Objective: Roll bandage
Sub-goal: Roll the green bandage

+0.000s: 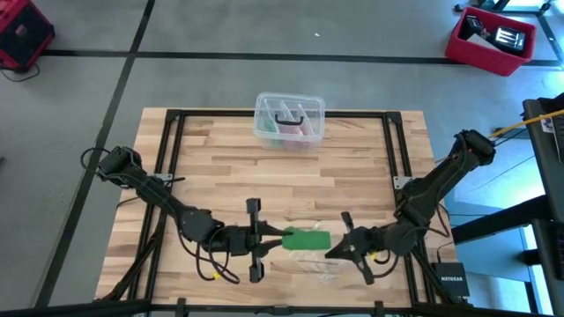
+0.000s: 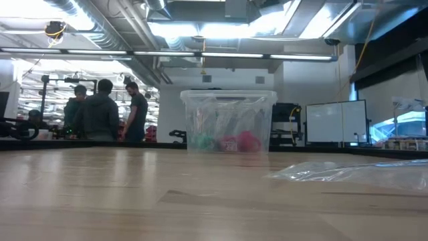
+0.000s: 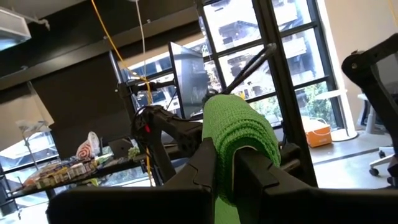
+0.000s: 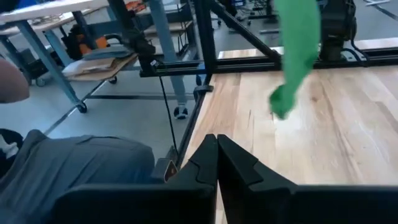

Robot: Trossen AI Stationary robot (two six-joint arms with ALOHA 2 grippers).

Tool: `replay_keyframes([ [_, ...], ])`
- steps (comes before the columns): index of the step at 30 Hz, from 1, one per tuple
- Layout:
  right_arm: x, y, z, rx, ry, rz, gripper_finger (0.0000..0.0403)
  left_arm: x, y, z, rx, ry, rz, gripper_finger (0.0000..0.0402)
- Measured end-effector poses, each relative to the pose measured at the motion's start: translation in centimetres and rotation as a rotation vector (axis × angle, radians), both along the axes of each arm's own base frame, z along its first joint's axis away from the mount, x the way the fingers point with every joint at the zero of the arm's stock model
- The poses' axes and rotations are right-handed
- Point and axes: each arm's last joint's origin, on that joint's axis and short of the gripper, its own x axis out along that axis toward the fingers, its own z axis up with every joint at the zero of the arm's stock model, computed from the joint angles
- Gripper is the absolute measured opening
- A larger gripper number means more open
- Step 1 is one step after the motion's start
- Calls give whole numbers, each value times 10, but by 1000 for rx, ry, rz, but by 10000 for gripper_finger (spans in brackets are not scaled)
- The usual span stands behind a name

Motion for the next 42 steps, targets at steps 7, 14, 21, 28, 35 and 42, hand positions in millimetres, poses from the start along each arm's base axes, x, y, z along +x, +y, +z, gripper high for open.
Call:
replay_keyframes([
  [7, 4, -1, 3, 13, -35, -11, 10, 0, 0, 0, -2, -2, 0, 21],
  [14, -7, -4, 35, 15, -59, 110, 72, -2, -4, 0, 3, 1, -11, 21],
  [21, -16, -8, 54, -63, -114, -39, 196, -3, -6, -1, 13, 10, -17, 21],
  [28, 7, 2, 36, -83, -103, -92, 225, -3, -6, -1, 11, 10, -17, 21],
  [35, 14, 6, 33, -157, -158, -174, 200, -3, -6, -2, 10, 14, -17, 21],
  [42, 17, 4, 46, -143, -271, -185, 171, -2, -4, -2, 7, 22, -13, 21],
])
